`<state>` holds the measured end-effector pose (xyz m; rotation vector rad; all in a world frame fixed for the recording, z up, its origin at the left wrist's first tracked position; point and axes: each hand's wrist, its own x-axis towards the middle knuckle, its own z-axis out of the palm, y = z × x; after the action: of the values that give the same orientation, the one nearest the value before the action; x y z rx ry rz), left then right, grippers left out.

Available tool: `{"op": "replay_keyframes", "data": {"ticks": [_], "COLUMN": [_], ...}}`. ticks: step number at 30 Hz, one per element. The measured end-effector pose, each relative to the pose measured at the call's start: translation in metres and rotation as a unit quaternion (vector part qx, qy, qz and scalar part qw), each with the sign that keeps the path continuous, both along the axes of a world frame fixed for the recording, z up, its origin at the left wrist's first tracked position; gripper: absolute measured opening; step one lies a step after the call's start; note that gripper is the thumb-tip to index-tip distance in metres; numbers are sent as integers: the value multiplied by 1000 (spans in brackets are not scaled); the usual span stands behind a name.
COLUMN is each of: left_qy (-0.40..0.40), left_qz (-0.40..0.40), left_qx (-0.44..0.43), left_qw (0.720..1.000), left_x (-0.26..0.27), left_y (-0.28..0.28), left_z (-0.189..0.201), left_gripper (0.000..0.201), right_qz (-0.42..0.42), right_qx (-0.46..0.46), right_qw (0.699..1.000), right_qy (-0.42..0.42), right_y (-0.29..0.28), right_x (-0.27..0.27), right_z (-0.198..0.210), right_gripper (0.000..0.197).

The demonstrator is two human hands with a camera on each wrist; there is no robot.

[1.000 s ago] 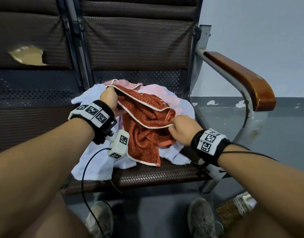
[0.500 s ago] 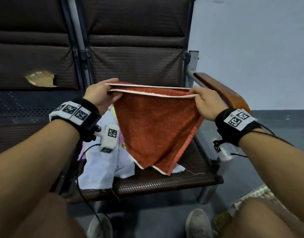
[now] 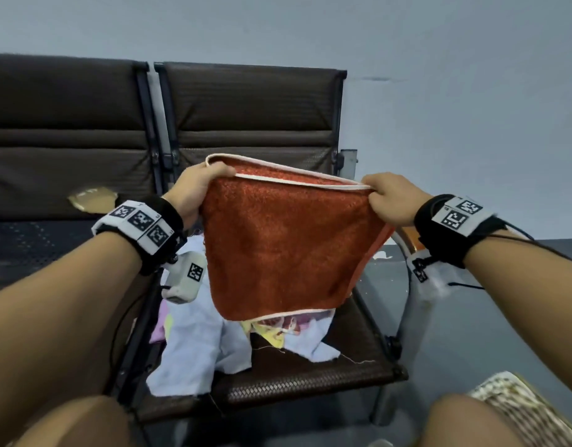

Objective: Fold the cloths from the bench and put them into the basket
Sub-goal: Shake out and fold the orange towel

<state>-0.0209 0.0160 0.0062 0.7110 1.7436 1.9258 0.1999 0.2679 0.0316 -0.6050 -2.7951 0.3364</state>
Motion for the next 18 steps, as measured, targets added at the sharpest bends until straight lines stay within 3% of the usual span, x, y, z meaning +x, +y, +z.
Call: {"op": "replay_keyframes", "data": {"ticks": [4, 6, 9, 15, 18], "left_qy": [68, 63, 56, 125, 101], "left_qz": [-5, -3, 36, 178, 240], "left_qx": [-27, -29, -38, -116, -71], "left_qw": [997, 998, 997, 969, 963], "left_x": [-2, -6, -19, -29, -16], "left_y": [2, 3, 6, 19, 35], "left_z": [-8, -16, -36, -63, -54], "left_gripper": [23, 17, 9, 41, 42], "right_qz": [-27, -46, -66, -130, -116], "right_qx": [-67, -104, -178, -363, -446], "right_qw": [997, 992, 980, 918, 879], "right_qy": [22, 46, 52, 94, 121], "right_y": [0, 0, 1, 4, -9], "right_x": [3, 0, -6, -15, -26], "right_z": [-1, -7, -19, -37, -38], "right_gripper": [31, 26, 43, 31, 28]}}
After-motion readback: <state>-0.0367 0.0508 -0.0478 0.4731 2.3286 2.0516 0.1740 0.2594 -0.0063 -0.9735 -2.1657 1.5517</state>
